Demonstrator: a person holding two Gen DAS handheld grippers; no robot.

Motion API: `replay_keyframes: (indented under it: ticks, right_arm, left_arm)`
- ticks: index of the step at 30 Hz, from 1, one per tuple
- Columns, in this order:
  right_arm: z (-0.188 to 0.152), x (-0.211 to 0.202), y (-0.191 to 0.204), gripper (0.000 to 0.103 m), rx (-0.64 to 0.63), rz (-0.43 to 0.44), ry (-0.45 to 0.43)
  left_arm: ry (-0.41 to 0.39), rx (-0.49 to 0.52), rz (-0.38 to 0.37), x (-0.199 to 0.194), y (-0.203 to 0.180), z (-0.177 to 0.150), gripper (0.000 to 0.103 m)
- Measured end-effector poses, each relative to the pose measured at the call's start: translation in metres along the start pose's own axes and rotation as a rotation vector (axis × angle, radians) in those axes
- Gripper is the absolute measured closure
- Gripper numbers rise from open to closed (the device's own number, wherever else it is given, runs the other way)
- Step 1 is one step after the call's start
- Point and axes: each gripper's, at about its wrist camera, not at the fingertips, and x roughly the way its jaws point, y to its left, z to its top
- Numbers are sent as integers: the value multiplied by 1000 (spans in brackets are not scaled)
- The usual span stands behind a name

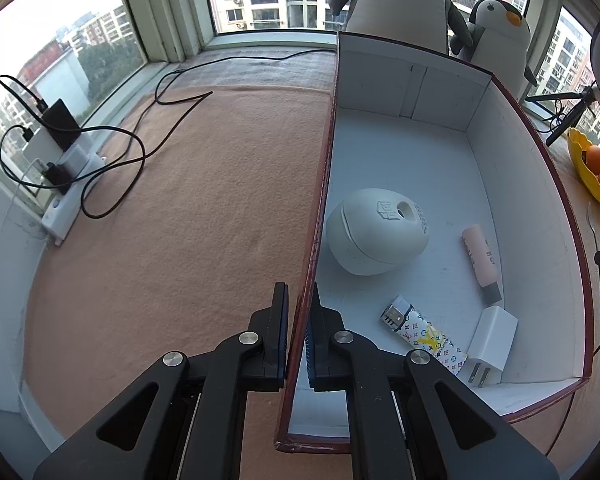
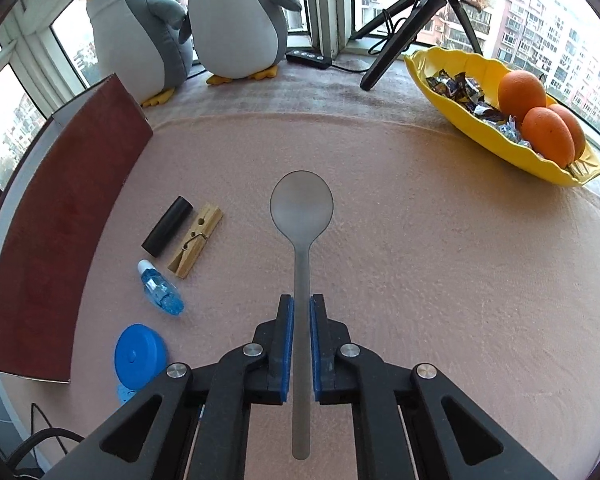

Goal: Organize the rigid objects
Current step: 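Carry the grey spoon with the right gripper into the box and release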

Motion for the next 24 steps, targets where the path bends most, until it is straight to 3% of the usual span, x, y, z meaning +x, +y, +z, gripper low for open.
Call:
replay_keyframes:
  ticks: [14,24]
  right_arm:
    - [16,-79,78,96,-77,99,-174]
    - [25,-95,135,96,-132,175,-212]
  left_arm:
    - [-2,-7,-21,-2,3,-2,97]
    - [-6,-8,-44,-4,4,-3,90]
